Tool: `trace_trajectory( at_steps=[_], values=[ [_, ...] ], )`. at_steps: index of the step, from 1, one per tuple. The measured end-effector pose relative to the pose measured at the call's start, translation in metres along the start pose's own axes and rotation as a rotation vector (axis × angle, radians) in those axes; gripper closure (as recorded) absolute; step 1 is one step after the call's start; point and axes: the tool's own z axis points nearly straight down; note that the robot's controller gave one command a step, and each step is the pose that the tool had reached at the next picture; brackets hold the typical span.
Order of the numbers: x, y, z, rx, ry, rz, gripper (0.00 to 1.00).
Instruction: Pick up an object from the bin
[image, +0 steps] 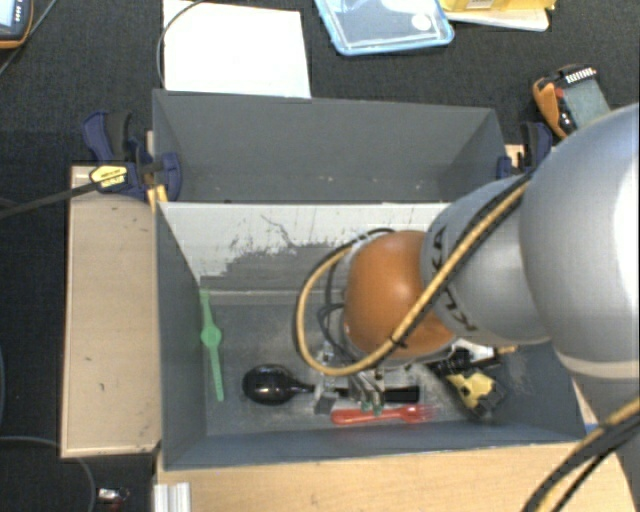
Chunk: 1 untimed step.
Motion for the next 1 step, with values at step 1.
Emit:
trace_trajectory(
  at_steps=[1],
  values=[
    [-0.0001, 0.0000, -0.0210, 0.000, 0.000, 0.001, 1.00]
  ],
)
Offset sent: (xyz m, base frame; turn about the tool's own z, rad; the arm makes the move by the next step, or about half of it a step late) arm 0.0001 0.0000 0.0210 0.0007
